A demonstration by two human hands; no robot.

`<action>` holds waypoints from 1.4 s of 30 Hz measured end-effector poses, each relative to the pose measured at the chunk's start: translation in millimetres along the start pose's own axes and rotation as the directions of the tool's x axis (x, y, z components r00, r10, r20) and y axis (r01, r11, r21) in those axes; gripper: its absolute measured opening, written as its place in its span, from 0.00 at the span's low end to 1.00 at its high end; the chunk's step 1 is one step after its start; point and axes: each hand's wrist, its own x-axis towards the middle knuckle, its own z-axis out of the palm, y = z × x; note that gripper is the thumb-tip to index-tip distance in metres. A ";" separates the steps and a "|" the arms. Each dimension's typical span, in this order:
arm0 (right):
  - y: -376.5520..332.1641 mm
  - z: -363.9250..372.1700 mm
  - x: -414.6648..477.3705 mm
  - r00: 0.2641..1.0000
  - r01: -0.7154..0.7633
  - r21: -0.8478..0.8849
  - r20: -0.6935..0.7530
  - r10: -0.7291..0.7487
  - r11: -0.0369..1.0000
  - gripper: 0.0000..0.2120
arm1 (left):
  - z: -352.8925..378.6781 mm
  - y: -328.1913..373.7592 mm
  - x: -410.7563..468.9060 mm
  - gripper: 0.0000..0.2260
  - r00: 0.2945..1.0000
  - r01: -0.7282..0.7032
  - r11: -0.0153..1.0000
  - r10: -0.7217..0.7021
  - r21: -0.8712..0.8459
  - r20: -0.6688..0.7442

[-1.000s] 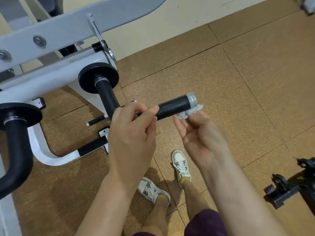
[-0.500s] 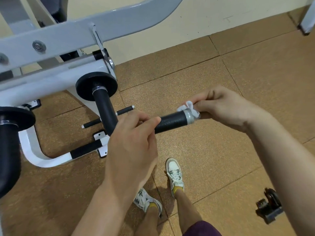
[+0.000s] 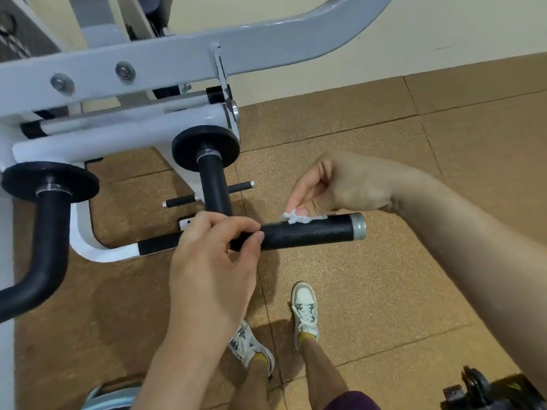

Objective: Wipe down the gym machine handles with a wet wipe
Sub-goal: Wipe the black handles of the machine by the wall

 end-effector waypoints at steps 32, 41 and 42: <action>-48.9 64.8 49.0 0.963 -0.064 0.036 -0.261 0.072 0.997 0.13 | -7.6 -7.5 4.3 0.26 0.934 0.305 0.807 -0.358 -0.506 -0.008; -54.2 67.9 64.3 0.881 -0.041 0.119 -0.464 0.092 0.992 0.13 | -7.5 -11.8 5.2 0.27 0.941 0.295 0.819 -0.338 -0.492 0.002; -53.2 66.0 62.3 0.898 -0.043 0.065 -0.435 0.067 0.997 0.12 | -8.0 -11.5 5.4 0.27 0.942 0.294 0.823 -0.334 -0.487 0.005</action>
